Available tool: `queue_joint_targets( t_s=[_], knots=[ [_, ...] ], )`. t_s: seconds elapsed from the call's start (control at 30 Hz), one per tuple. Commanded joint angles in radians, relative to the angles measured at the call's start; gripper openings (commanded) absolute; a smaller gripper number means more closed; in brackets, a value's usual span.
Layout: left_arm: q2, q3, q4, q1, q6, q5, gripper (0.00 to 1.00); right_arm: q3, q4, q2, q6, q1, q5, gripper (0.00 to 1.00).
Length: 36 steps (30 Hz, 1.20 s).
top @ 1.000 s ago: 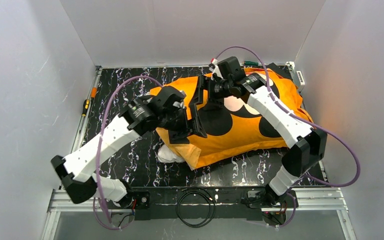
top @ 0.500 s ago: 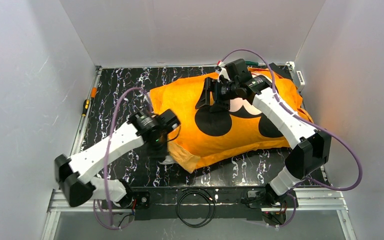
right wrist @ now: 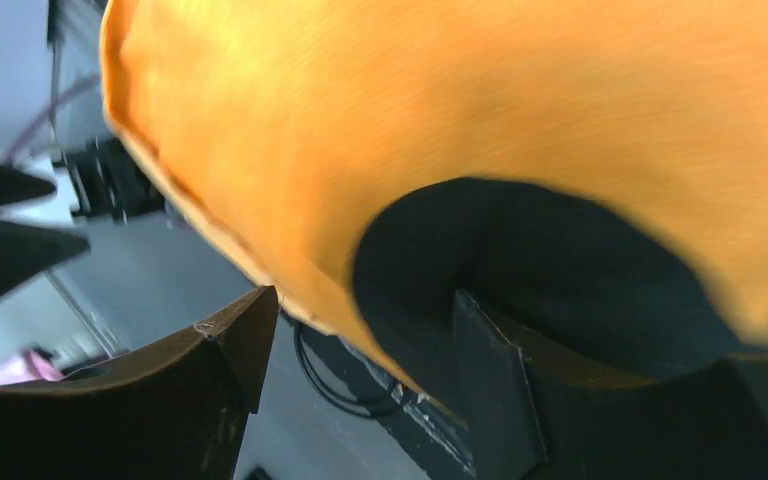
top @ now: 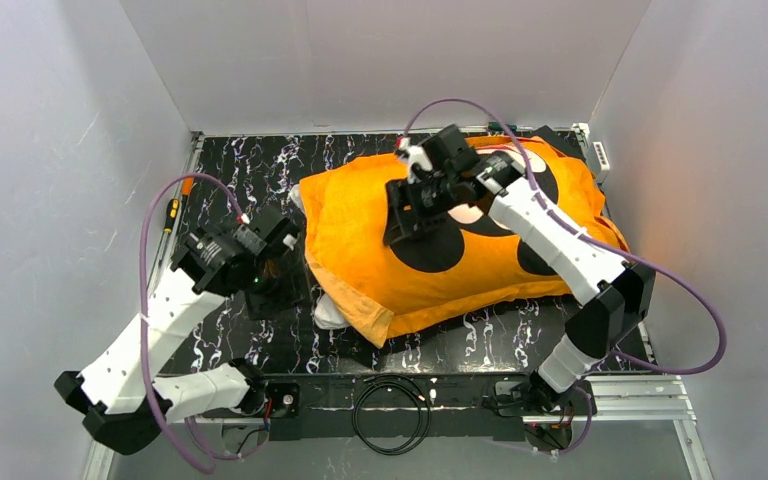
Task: Put the pillow into the pillowcase
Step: Stuff the pillow into the pillowcase.
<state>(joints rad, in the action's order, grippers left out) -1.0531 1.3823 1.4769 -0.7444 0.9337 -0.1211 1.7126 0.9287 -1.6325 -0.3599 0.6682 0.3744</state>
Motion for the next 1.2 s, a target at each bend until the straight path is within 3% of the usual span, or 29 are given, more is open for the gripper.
queue_joint_targets(
  t_s=[0.0, 0.2, 0.37, 0.57, 0.77, 0.87, 0.97, 1.17],
  knots=[
    [-0.031, 0.053, -0.105, 0.116, -0.049, 0.147, 0.63, -0.070, 0.039, 0.082, 0.076, 0.143, -0.010, 0.70],
    [-0.043, 0.066, -0.271, 0.332, -0.087, 0.380, 0.70, -0.255, -0.178, 0.112, 0.031, 0.267, 0.047, 0.65],
    [-0.071, 0.130, -0.321, 0.457, -0.111, 0.482, 0.71, -0.274, -0.261, 0.000, 0.051, 0.337, 0.015, 0.71],
    [-0.062, 0.198, -0.319, 0.641, -0.129, 0.570, 0.72, -0.044, -0.340, -0.219, 0.040, 0.435, 0.173, 0.72],
    [-0.048, 0.202, -0.259, 0.844, -0.161, 0.581, 0.72, 0.230, -0.492, -0.355, -0.155, 0.565, 0.476, 0.73],
    [-0.052, 0.185, -0.269, 0.902, -0.172, 0.600, 0.73, 0.293, -0.500, -0.383, -0.173, 0.571, 0.539, 0.75],
    [-0.078, 0.189, -0.281, 0.912, -0.191, 0.616, 0.73, 0.258, -0.503, -0.361, -0.167, 0.549, 0.509, 0.75],
    [-0.138, 0.180, -0.320, 0.911, -0.244, 0.670, 0.73, 0.158, -0.487, -0.206, -0.175, 0.395, 0.393, 0.76]
  ],
)
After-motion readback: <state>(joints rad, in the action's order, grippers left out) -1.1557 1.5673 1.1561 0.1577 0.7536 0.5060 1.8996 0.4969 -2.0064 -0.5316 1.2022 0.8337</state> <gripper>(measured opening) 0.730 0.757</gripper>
